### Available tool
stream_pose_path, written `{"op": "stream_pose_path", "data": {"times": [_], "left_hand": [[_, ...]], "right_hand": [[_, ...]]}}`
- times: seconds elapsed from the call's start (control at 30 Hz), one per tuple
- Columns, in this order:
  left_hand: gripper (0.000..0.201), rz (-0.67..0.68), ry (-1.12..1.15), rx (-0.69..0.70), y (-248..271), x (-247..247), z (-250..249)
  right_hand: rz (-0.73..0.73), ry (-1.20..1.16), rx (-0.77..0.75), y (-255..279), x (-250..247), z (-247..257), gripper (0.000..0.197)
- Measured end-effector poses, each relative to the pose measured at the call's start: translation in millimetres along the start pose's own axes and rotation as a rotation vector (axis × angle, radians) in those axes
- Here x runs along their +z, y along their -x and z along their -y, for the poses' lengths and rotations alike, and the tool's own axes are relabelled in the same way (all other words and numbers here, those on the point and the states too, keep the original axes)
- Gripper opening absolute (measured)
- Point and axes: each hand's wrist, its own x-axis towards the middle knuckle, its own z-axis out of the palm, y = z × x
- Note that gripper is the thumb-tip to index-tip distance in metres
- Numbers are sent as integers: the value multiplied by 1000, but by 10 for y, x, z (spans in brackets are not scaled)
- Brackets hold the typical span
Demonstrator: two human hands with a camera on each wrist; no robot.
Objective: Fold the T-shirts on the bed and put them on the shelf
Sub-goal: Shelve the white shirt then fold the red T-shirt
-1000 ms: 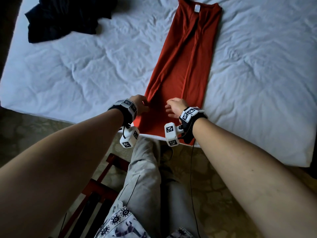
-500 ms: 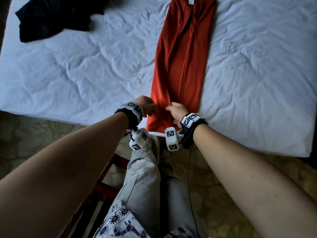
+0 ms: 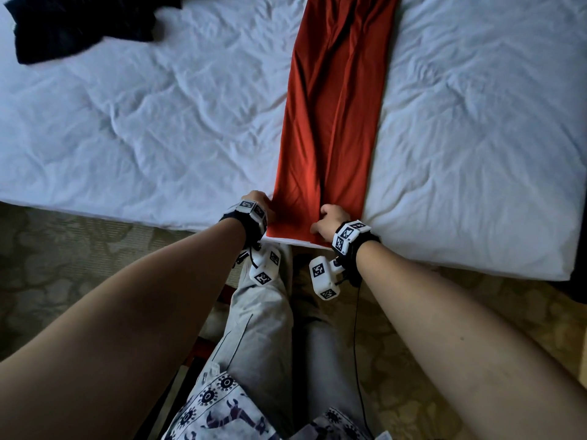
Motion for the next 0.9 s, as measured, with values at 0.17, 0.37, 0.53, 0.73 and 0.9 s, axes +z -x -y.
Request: {"op": "stream_pose_path", "data": {"times": [0.17, 0.37, 0.53, 0.73, 0.9], "left_hand": [[18, -41, 46, -68, -62, 24, 143], [23, 46, 145, -55, -31, 48, 159], [20, 193, 347, -139, 62, 123, 171], [48, 292, 347, -137, 10, 134, 194], [46, 344, 211, -10, 120, 68, 100]], "right_hand": [[66, -54, 53, 34, 19, 10, 40], [186, -235, 29, 60, 114, -27, 29], [360, -726, 69, 170, 78, -10, 26], [399, -778, 124, 212, 60, -12, 25], [420, -832, 158, 240, 87, 63, 25]]}}
